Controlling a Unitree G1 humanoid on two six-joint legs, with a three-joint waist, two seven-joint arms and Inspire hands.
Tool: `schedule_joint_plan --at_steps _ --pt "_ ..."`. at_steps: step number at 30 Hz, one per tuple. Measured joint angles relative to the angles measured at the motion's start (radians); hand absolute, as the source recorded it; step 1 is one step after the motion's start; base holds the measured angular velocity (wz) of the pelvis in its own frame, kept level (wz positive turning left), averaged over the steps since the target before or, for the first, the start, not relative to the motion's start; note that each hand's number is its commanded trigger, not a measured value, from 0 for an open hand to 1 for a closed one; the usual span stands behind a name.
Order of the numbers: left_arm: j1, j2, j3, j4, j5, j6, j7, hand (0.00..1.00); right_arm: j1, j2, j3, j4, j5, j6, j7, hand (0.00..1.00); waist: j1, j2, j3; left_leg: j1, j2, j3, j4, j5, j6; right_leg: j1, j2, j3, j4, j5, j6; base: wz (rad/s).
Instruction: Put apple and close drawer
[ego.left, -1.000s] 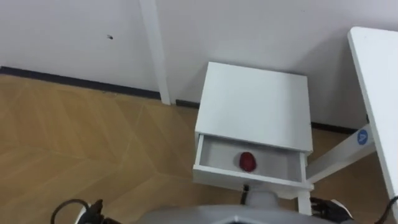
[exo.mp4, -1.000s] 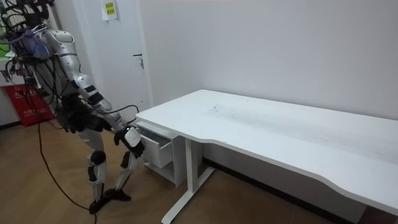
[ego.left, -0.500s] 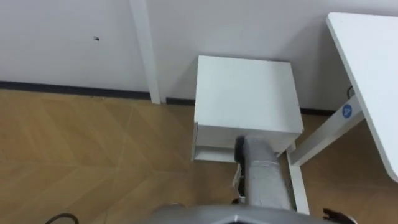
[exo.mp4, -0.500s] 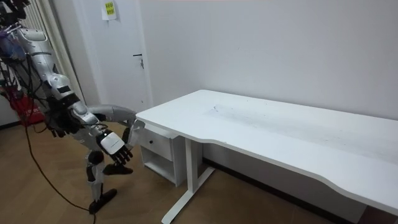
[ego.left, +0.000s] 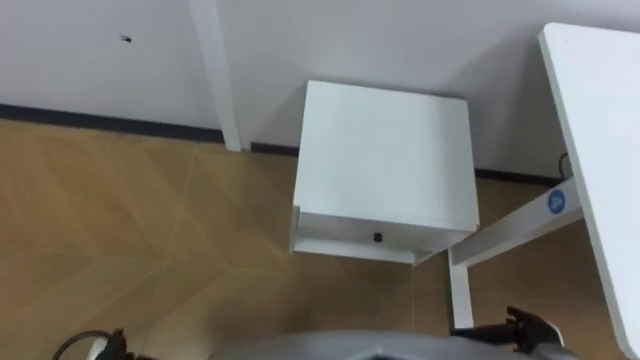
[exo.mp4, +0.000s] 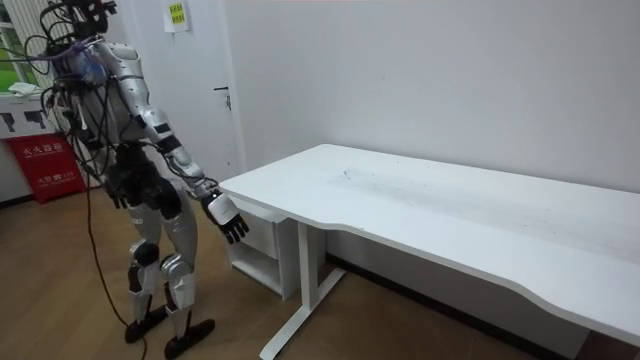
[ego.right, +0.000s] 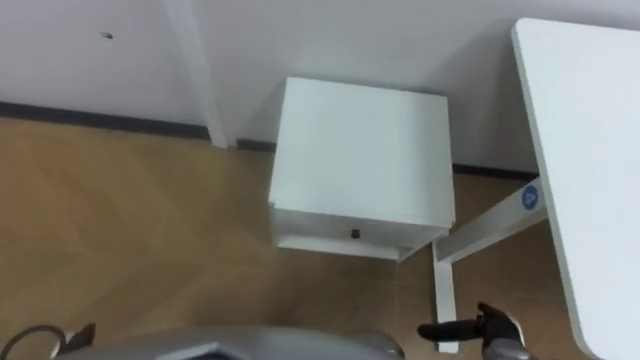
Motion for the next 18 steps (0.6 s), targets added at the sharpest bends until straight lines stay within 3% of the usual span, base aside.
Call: schedule_joint_plan --at_steps 4,5,6,7,8,9,11,12,13,14,15,16,17,18 --pt "-0.003 -0.007 0.003 0.000 0.001 0.000 0.000 0.00 0.006 0.008 -0.001 -0.002 -0.001 -0.002 0.009 0.00 0.000 -0.003 -0.0012 0.023 0.001 -0.014 -0.035 0.022 -0.014 0.001 0.008 -0.001 0.003 0.002 -0.009 0.00" --pt "0.000 -0.005 0.003 0.000 0.000 0.000 0.001 0.00 0.016 0.016 -0.001 -0.005 -0.002 -0.004 0.007 0.00 -0.001 -0.011 0.0014 0.000 -0.001 -0.003 0.014 0.023 -0.017 0.010 -0.006 0.010 0.002 0.009 -0.021 0.16" --pt "-0.003 -0.003 -0.002 -0.003 -0.001 -0.002 0.004 0.00 0.032 0.031 -0.004 -0.007 -0.003 -0.010 0.006 0.00 -0.007 -0.048 0.0158 -0.085 -0.018 0.022 0.112 0.020 -0.032 0.027 -0.041 0.097 -0.023 0.011 -0.023 0.40" --pt "-0.009 -0.005 -0.008 -0.008 0.000 -0.006 0.005 0.00 0.040 0.033 -0.015 -0.006 -0.002 -0.012 0.004 0.00 -0.014 -0.057 0.0105 -0.127 -0.030 0.021 0.080 0.020 -0.030 0.025 -0.051 0.120 -0.031 0.011 -0.023 0.85" --pt "-0.028 -0.018 -0.016 -0.019 0.010 -0.014 0.006 0.00 0.046 0.034 -0.067 0.002 -0.003 -0.011 0.006 0.00 -0.021 -0.040 0.0126 -0.208 -0.029 0.033 -0.011 0.114 0.028 0.010 -0.056 0.126 -0.026 0.004 -0.015 0.49" --pt "-0.021 -0.026 -0.009 -0.015 0.010 -0.019 0.014 0.00 0.050 0.041 -0.083 0.022 -0.003 -0.010 0.005 0.00 0.008 -0.045 0.0066 -0.194 -0.032 0.085 -0.002 0.127 0.025 -0.003 -0.067 0.131 -0.014 -0.012 0.000 0.18" --pt "-0.003 -0.029 0.007 0.004 0.010 -0.013 0.015 0.00 0.035 0.048 -0.082 0.041 -0.006 -0.014 0.016 0.00 0.033 -0.033 0.0142 -0.164 -0.033 0.085 0.000 0.125 0.027 0.005 -0.053 0.132 -0.042 -0.018 -0.003 -0.57" --pt "0.009 -0.030 0.010 0.014 0.009 -0.007 0.015 0.00 0.022 0.050 -0.077 0.039 -0.006 -0.019 0.020 0.00 0.035 -0.024 0.0182 -0.147 -0.034 0.047 0.000 0.125 0.027 -0.004 -0.033 0.137 -0.078 -0.007 -0.010 -0.55" --pt "0.012 -0.029 0.010 0.019 0.008 -0.004 0.015 0.00 0.019 0.051 -0.070 0.037 -0.004 -0.020 0.020 0.00 0.031 -0.022 0.0197 -0.140 -0.035 0.039 -0.001 0.124 0.025 -0.014 -0.029 0.134 -0.089 0.015 -0.015 -0.26" --pt "0.014 -0.033 0.010 0.022 0.006 0.001 0.014 0.00 0.017 0.050 -0.065 0.036 0.000 -0.019 0.019 0.00 0.019 -0.014 0.0179 -0.125 -0.037 0.039 -0.006 0.116 0.019 -0.027 -0.021 0.101 -0.067 0.029 -0.029 0.06" --pt "0.023 -0.039 0.014 0.022 0.008 0.000 0.014 0.00 0.022 0.051 -0.068 0.036 0.000 -0.011 0.017 0.00 0.004 0.004 0.0062 -0.113 -0.034 0.041 -0.023 0.113 0.019 -0.025 -0.017 0.093 -0.060 0.028 -0.029 0.12" --pt "0.018 -0.041 0.018 0.021 0.008 -0.002 0.014 0.00 0.024 0.053 -0.068 0.035 0.000 -0.007 0.018 0.00 0.002 0.005 0.0039 -0.105 -0.034 0.041 -0.032 0.113 0.019 -0.023 -0.015 0.088 -0.060 0.027 -0.031 0.07" --pt "0.012 -0.045 0.023 0.020 0.008 -0.013 0.014 0.00 0.024 0.058 -0.067 0.034 0.005 -0.006 0.023 0.00 0.003 0.017 0.0101 -0.089 -0.032 0.041 -0.052 0.112 0.018 -0.015 -0.012 0.082 -0.059 0.025 -0.034 -0.05" --pt "0.010 -0.049 0.029 0.019 0.008 -0.020 0.014 0.00 0.027 0.061 -0.067 0.034 0.013 -0.006 0.029 0.00 0.000 0.023 0.0101 -0.077 -0.031 0.041 -0.066 0.111 0.016 -0.015 -0.005 0.082 -0.050 0.024 -0.036 -0.05"
